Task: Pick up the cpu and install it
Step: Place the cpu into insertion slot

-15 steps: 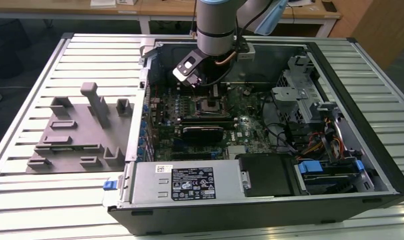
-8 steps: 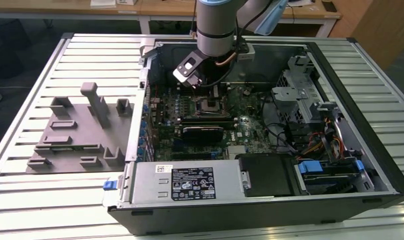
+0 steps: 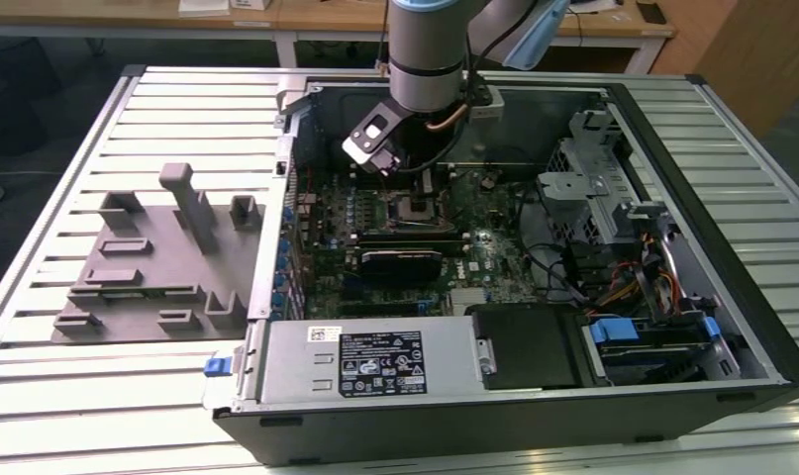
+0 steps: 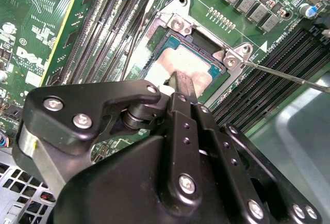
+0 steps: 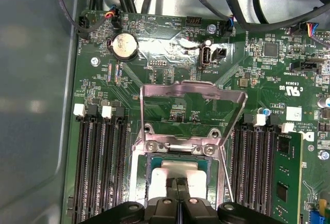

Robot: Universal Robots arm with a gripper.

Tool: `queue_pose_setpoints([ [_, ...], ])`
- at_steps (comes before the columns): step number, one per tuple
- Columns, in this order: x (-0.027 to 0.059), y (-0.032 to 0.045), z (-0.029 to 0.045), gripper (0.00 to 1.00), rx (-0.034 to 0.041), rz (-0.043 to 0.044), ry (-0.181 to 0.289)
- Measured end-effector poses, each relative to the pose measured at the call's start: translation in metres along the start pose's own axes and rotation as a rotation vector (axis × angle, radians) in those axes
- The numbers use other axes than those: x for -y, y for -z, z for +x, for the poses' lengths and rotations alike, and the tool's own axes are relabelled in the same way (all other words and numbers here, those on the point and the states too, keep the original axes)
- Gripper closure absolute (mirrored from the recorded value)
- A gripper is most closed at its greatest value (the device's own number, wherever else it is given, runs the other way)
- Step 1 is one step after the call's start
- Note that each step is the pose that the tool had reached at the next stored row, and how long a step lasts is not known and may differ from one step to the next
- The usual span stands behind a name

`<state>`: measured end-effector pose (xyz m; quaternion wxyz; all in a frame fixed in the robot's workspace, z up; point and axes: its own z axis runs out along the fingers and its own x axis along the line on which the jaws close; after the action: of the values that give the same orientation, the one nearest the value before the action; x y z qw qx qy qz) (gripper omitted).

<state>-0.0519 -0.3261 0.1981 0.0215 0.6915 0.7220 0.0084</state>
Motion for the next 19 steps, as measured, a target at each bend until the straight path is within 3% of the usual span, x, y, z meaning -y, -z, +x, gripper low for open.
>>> queue_pose_setpoints([
  [10,-0.0003,0.0009,0.0002,0.89,-0.0014,-0.0013,0.000],
  [19,-0.0006,0.0125,-0.0001,0.89,-0.0002,-0.0005,0.000],
])
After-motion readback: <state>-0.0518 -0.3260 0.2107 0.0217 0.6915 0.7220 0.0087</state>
